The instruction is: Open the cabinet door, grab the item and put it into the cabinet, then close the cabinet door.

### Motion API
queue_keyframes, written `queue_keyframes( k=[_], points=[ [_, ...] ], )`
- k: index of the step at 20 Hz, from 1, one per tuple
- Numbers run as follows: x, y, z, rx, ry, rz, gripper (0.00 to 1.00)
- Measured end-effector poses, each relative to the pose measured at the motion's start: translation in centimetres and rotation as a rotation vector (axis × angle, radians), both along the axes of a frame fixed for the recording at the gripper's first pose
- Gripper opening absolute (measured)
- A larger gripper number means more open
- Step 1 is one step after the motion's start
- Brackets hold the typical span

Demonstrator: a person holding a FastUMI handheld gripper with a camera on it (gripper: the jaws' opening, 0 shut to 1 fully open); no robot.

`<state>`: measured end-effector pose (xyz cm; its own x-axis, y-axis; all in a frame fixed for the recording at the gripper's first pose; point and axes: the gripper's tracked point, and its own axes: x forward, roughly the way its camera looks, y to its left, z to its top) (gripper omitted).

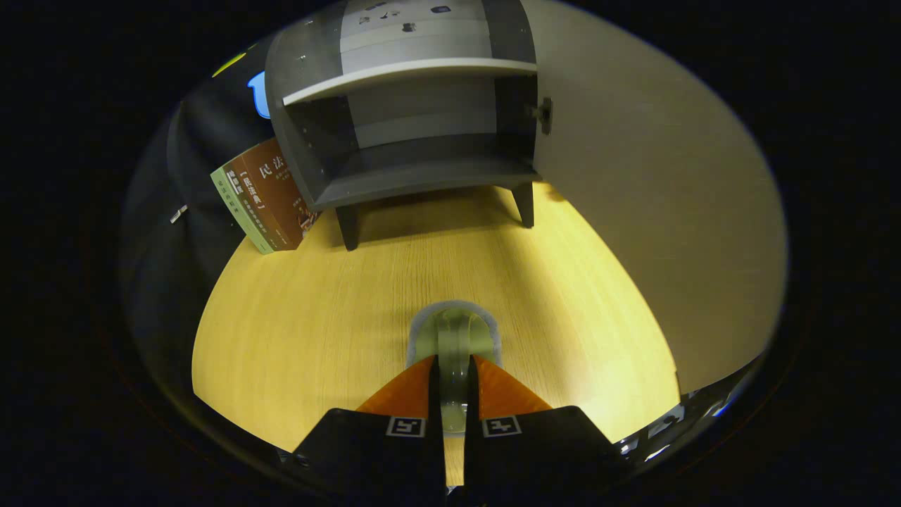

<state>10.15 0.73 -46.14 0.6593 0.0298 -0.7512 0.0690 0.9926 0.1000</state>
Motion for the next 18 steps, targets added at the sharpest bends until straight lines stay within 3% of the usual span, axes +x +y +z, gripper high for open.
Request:
queue_keyframes(
  k=[8,12,18],
  points=[
    [4.3,1.8,14.2,-0.023,-0.182,0.095,0.14],
    [7.9,2.3,19.8,0.013,-0.21,0.069,0.14],
    [14.8,2.5,24.4,0.026,-0.208,0.039,0.14]
  ],
)
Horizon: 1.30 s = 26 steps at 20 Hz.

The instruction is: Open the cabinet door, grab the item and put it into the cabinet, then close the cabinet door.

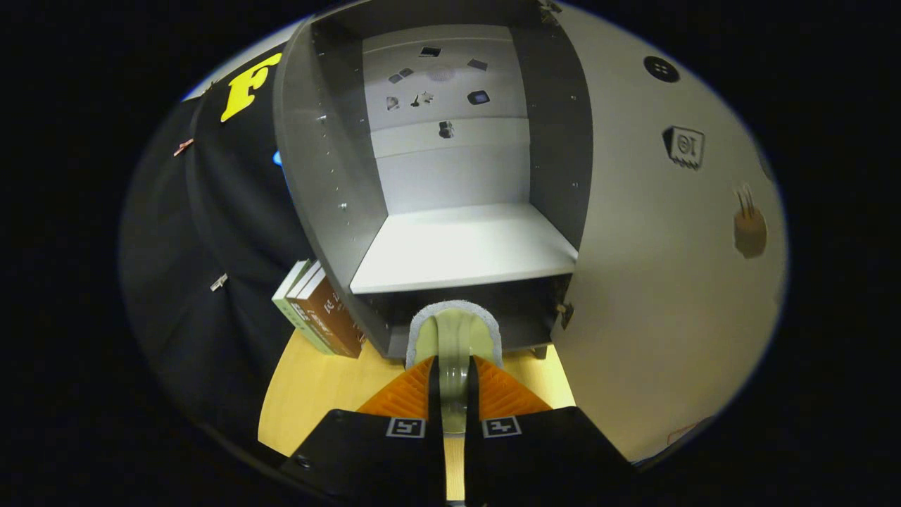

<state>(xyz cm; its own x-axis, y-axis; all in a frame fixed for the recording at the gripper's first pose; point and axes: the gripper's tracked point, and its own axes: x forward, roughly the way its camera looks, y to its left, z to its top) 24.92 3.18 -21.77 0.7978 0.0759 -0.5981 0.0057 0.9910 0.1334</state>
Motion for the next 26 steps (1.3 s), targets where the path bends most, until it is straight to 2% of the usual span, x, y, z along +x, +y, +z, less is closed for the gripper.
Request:
queue_keyframes(
  k=[6,17,26],
  points=[
    [8.6,-0.1,2.0,-0.015,-0.039,-0.029,0.14],
    [20.1,-0.7,-0.2,0.037,-0.002,-0.091,0.14],
    [23.7,-1.2,-3.7,0.015,0.079,-0.088,0.16]
  ],
)
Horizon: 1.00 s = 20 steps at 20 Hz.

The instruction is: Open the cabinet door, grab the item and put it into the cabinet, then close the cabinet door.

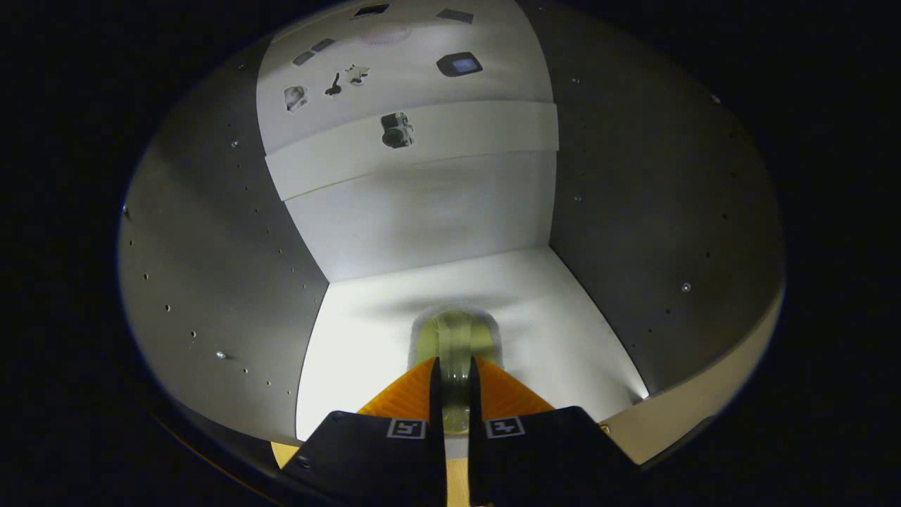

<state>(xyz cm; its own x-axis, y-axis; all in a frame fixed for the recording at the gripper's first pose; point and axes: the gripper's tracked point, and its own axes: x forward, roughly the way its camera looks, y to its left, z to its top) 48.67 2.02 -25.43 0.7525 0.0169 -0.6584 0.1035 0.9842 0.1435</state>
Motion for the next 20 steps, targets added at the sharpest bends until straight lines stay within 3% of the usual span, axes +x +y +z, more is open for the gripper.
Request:
queue_keyframes(
  k=[12,15,19,20],
  points=[
    [0.8,1.2,-0.8,-0.009,0.0,-0.003,0.29],
    [0.2,1.7,0.6,-0.023,-0.043,0.016,0.53],
    [-1.9,1.8,5.1,-0.077,-0.194,0.023,1.0],
    [-2.7,1.7,6.9,-0.089,-0.247,0.016,1.0]
  ],
)
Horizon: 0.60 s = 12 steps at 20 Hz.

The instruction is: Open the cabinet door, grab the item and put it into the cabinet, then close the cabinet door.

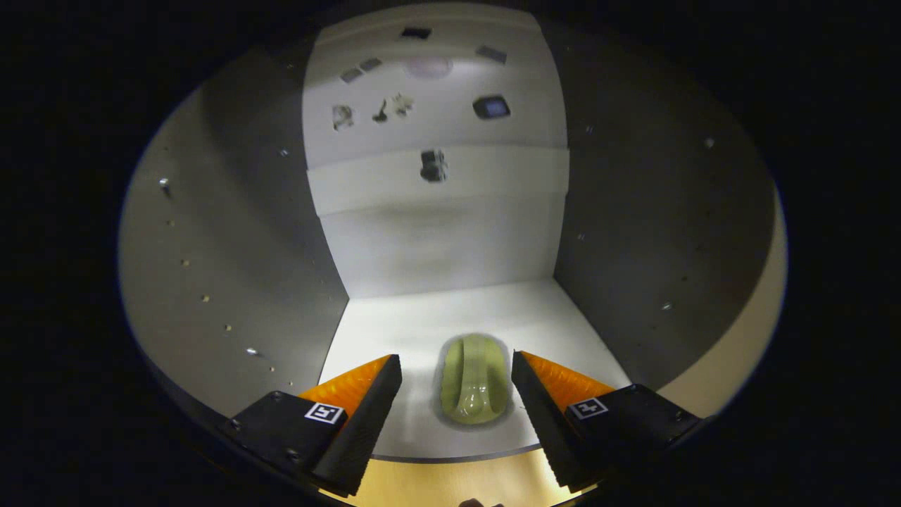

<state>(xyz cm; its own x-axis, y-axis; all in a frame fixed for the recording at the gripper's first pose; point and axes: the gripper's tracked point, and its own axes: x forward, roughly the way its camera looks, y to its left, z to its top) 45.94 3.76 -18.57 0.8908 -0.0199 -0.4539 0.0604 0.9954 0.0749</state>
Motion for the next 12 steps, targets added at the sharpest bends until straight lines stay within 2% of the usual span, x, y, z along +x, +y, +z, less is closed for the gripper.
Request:
queue_keyframes(
  k=[6,12],
  points=[
    [-8.3,-1.1,11.2,0.008,-0.296,-0.032,0.99],
    [-18.1,-2.8,16.9,-0.013,-0.428,-0.061,0.99]
  ],
)
